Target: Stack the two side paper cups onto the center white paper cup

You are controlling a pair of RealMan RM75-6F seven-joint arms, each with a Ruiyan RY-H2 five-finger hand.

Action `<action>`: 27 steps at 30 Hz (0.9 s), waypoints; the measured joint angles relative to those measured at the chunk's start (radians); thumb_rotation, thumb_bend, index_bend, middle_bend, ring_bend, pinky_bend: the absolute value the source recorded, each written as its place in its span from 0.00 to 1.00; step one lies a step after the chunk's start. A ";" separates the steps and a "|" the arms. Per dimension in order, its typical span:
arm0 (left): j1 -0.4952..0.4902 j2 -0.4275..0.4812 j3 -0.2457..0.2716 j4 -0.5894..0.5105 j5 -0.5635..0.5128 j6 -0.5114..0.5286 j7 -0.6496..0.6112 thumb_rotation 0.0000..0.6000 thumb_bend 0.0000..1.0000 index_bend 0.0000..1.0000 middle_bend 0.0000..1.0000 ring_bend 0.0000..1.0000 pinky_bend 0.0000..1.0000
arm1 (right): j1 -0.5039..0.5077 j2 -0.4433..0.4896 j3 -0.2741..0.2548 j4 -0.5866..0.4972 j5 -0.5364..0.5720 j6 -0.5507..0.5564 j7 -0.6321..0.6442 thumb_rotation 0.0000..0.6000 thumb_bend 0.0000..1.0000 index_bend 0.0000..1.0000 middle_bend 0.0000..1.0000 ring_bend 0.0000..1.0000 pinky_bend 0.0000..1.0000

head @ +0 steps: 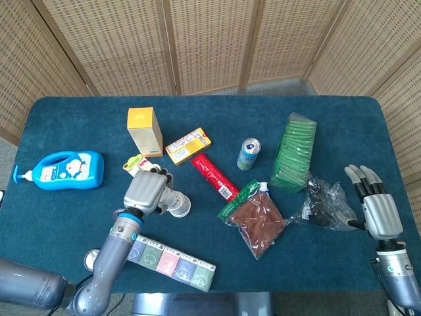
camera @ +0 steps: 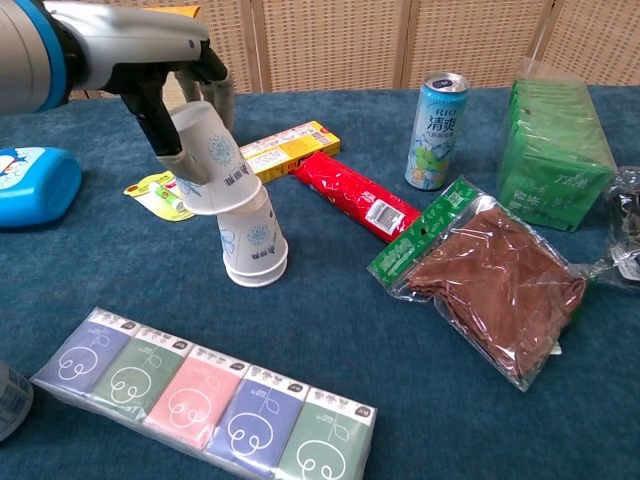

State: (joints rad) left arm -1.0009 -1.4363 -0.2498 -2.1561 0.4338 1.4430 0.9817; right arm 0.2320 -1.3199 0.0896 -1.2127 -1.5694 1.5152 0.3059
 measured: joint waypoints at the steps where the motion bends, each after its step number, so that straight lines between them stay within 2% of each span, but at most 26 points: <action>1: -0.003 -0.006 0.001 0.002 0.000 0.002 0.002 1.00 0.25 0.50 0.36 0.29 0.51 | 0.000 0.000 0.000 0.000 0.000 0.000 0.001 1.00 0.08 0.02 0.00 0.00 0.13; 13: -0.030 -0.066 0.014 0.053 -0.003 0.029 0.032 1.00 0.24 0.49 0.32 0.26 0.47 | -0.003 0.004 0.005 -0.007 0.001 0.005 0.007 1.00 0.08 0.02 0.00 0.00 0.13; 16: -0.033 -0.078 0.018 0.069 -0.004 0.029 0.033 1.00 0.24 0.46 0.25 0.18 0.44 | -0.003 0.004 0.005 -0.007 0.001 0.005 0.007 1.00 0.08 0.02 0.00 0.00 0.13; 20: -0.031 -0.088 0.030 0.082 0.007 0.023 0.031 1.00 0.24 0.39 0.07 0.02 0.36 | -0.003 0.004 0.005 -0.006 0.001 0.003 0.007 1.00 0.08 0.02 0.00 0.00 0.13; 23: -0.029 -0.090 0.033 0.086 0.019 0.022 0.026 1.00 0.24 0.35 0.02 0.00 0.34 | -0.003 0.004 0.005 -0.005 0.002 0.003 0.008 1.00 0.08 0.02 0.00 0.00 0.13; 27: -0.025 -0.084 0.036 0.080 0.031 0.023 0.024 1.00 0.24 0.35 0.02 0.00 0.34 | -0.003 0.003 0.006 -0.004 0.002 0.002 0.009 1.00 0.08 0.02 0.00 0.00 0.13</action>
State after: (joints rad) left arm -1.0256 -1.5205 -0.2142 -2.0760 0.4648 1.4661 1.0058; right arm 0.2290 -1.3166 0.0953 -1.2167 -1.5677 1.5173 0.3147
